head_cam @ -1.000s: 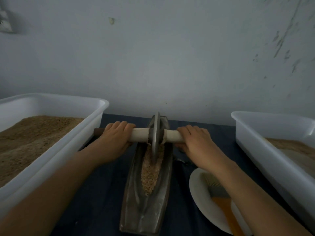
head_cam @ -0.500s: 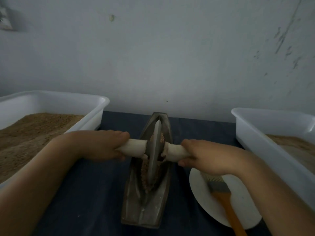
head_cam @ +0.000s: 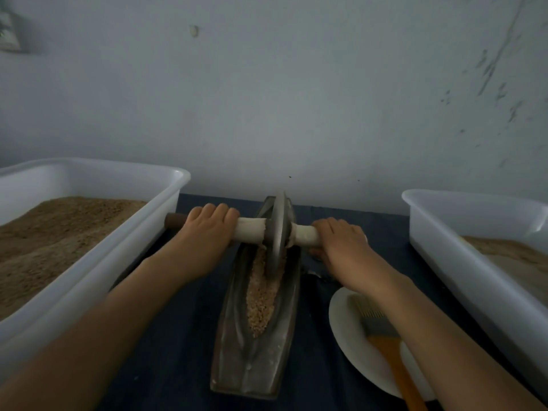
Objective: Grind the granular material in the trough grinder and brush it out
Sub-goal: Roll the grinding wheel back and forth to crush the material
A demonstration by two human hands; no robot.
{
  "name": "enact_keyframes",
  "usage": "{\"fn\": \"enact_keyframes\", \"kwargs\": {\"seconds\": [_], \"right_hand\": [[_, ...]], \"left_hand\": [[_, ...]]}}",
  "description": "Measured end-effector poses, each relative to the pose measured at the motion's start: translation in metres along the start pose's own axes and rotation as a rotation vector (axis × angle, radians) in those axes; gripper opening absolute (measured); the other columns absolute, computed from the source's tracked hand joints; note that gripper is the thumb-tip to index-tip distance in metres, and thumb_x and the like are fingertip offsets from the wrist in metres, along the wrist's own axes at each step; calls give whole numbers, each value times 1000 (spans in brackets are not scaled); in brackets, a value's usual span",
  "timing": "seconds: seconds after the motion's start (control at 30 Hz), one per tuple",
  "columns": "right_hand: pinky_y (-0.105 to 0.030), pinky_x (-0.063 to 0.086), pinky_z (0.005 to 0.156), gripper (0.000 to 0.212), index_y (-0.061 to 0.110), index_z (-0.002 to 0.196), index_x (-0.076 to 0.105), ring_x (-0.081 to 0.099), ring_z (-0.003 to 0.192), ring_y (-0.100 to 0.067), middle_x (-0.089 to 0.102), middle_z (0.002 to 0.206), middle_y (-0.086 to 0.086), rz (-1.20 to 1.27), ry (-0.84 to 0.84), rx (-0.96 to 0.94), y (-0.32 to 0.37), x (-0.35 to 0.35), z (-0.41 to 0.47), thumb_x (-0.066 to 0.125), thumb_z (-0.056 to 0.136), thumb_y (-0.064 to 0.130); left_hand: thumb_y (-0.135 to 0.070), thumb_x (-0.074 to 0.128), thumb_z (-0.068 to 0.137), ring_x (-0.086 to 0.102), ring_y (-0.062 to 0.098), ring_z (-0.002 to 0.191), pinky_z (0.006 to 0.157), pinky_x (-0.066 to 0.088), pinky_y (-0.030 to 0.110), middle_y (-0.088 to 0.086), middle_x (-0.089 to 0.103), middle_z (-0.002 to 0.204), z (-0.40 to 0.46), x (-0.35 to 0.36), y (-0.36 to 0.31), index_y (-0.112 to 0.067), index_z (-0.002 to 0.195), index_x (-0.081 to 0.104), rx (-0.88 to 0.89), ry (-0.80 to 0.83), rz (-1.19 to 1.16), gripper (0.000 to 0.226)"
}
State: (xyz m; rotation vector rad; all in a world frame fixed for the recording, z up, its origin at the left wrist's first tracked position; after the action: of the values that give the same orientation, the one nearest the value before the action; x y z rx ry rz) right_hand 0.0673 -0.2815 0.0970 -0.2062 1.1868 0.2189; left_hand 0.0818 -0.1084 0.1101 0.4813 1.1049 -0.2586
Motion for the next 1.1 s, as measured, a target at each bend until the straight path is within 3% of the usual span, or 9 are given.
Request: {"fn": "enact_keyframes", "kwargs": {"seconds": [0.2, 0.33, 0.43, 0.57, 0.67, 0.77, 0.87, 0.97, 1.1], "right_hand": [[-29, 26, 76, 35, 18, 121, 41, 44, 99, -16, 48, 117, 0, 25, 289, -32, 23, -12, -19, 48, 94, 39], [-23, 27, 61, 22, 22, 98, 36, 39, 81, -9, 41, 88, 10, 136, 522, -61, 36, -22, -39, 47, 95, 41], [-19, 29, 57, 23, 22, 95, 35, 38, 70, -2, 38, 81, 10, 199, 615, -52, 38, -25, -46, 48, 95, 41], [-21, 28, 57, 21, 21, 98, 37, 38, 71, -4, 38, 82, 10, 185, 557, -30, 34, -21, -39, 46, 96, 39], [-28, 28, 70, 24, 16, 110, 43, 42, 87, -12, 46, 99, 3, 86, 393, -22, 27, -19, -24, 47, 96, 36], [-30, 27, 77, 30, 14, 121, 44, 45, 103, -20, 49, 118, -4, -33, 178, -36, 20, -17, -10, 48, 95, 29], [-31, 27, 86, 39, 14, 128, 42, 42, 110, -21, 47, 123, -4, -47, 46, -19, 11, -11, -2, 48, 93, 29], [-30, 25, 89, 46, 15, 134, 38, 41, 112, -20, 46, 125, -4, -26, -3, 4, 4, -4, 1, 52, 91, 25], [-29, 23, 85, 44, 16, 133, 39, 42, 110, -20, 46, 124, -2, -9, 5, 12, 3, -1, -1, 50, 94, 31]], "left_hand": [[-38, 49, 94, 44, 11, 111, 98, 33, 27, -4, 44, 125, -23, 0, -1, -24, 121, 33, 62, 345, -117, 34], [-36, 49, 94, 44, 6, 96, 89, 37, 22, -11, 41, 102, -44, -7, -7, -31, 101, 26, 112, 600, -261, 25], [-35, 50, 94, 45, 5, 91, 86, 37, 21, -15, 39, 94, -46, -11, -8, -32, 98, 28, 129, 638, -308, 23], [-32, 50, 95, 45, 8, 96, 87, 37, 23, -10, 41, 101, -37, -4, -7, -29, 103, 30, 125, 594, -287, 21], [-31, 50, 95, 45, 10, 102, 92, 37, 26, -4, 46, 116, -24, 4, -1, -23, 112, 36, 95, 491, -235, 24], [-33, 49, 95, 45, 13, 108, 94, 35, 27, -2, 45, 123, -12, 10, 6, -20, 120, 37, 54, 340, -179, 30], [-33, 47, 95, 44, 15, 113, 97, 33, 29, -1, 43, 127, -2, 9, 8, -20, 126, 35, 1, 128, -62, 36], [-25, 47, 93, 42, 16, 112, 100, 31, 30, 0, 41, 126, -1, 2, 1, -19, 130, 34, -30, -28, 27, 40], [-27, 49, 92, 43, 17, 111, 99, 32, 30, 0, 42, 125, -3, 0, -2, -19, 128, 35, -17, -23, 29, 39]]}}
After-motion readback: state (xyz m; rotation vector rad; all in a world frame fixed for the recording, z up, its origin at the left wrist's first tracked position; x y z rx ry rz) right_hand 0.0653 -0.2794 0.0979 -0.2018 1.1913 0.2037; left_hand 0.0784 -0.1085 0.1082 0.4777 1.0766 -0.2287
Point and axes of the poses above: each hand's wrist, its own z-axis towards the middle knuckle, its own x-axis out of the palm, y = z × x, the point moved 9 cm from there along z, towards the middle knuckle
